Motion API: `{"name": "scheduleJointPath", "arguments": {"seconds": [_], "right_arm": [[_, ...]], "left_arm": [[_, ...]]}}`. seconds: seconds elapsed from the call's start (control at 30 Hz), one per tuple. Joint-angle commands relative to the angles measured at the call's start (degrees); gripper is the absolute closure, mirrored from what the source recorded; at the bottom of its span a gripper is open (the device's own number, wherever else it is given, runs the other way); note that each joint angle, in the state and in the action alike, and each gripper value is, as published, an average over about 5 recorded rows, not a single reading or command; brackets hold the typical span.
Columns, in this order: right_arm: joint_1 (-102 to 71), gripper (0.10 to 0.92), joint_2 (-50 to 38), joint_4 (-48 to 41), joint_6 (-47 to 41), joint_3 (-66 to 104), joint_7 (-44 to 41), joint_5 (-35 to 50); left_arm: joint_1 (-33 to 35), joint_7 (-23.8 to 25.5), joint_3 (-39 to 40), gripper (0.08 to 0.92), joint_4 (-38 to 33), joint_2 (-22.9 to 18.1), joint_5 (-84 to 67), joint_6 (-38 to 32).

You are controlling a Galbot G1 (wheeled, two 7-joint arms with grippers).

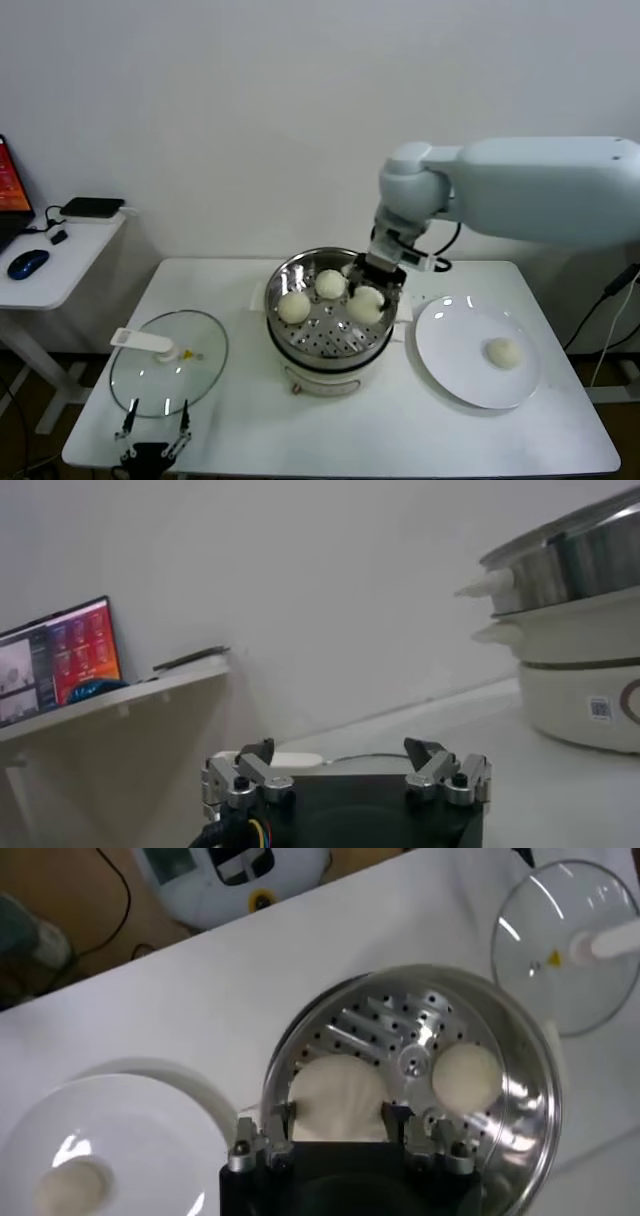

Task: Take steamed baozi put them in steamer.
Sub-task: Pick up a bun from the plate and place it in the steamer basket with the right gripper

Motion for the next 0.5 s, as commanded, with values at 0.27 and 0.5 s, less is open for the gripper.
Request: {"name": "scheduleJointPath", "arguments": {"seconds": [0.27, 0.5], "right_arm": [[-15.75, 0.420, 12.39, -11.01, 1.21, 3.01, 1.46, -8.01], [-17.76, 0.421, 14.41, -15.19, 1.98, 3.66, 1.87, -8.62]], "left_arm": [[-0.34, 0.00, -0.62, 0.177, 0.81, -2.80, -0.29, -0.09], [-0.43, 0.01, -0.58, 0.177, 1.15, -2.80, -0.29, -0.31]]}}
